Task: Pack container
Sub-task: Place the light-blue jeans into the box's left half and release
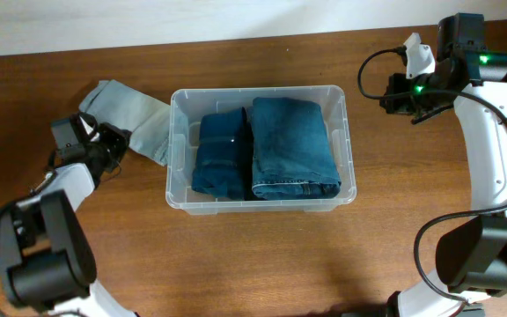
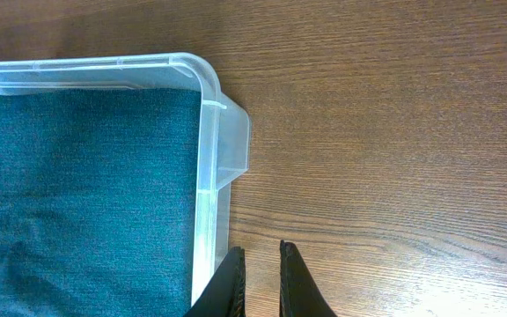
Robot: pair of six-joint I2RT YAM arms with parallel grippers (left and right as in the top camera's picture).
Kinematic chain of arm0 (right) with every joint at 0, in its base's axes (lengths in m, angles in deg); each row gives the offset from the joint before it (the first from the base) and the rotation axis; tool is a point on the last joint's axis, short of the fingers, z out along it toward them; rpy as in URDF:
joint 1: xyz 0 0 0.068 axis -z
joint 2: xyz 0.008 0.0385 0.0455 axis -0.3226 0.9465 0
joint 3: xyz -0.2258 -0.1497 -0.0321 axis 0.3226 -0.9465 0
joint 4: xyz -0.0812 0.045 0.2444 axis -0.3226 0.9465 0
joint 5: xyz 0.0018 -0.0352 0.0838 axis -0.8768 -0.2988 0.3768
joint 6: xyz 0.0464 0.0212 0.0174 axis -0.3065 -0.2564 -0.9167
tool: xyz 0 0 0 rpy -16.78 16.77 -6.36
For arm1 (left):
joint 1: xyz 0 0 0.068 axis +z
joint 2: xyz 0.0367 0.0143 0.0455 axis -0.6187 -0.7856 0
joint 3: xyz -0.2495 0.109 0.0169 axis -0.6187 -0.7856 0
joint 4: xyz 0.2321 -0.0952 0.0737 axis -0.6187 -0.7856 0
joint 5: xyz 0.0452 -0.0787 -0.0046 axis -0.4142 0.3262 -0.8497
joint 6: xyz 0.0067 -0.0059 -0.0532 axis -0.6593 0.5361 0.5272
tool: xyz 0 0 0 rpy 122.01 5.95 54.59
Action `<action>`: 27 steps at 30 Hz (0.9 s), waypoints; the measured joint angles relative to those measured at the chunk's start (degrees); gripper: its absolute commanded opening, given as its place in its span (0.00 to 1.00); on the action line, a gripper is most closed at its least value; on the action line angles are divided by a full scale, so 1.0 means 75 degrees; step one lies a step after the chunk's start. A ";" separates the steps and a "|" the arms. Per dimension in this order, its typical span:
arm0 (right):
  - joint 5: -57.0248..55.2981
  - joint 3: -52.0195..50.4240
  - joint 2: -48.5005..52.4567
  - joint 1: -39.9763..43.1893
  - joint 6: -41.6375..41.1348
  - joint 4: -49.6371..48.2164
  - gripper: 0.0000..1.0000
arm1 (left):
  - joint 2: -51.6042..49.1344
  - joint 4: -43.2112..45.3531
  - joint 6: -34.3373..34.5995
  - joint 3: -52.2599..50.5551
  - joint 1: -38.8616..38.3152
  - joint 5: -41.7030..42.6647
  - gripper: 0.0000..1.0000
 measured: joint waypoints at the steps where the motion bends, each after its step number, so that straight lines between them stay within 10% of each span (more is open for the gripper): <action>1: 0.0000 0.0000 0.0000 0.0000 0.0003 0.0003 0.09 | 0.0277 -0.0029 -0.0061 -0.0017 0.0000 0.0035 0.00; 18: 0.0000 0.0000 0.0003 0.0000 -0.0003 0.0032 0.09 | 0.4546 -0.0886 -0.0510 -0.0087 -0.0691 0.1177 0.00; 27: 0.0000 -0.0003 0.0003 0.0000 0.0003 0.0143 0.09 | 0.4505 -0.2999 -0.3273 -0.0102 -0.2804 0.2311 0.00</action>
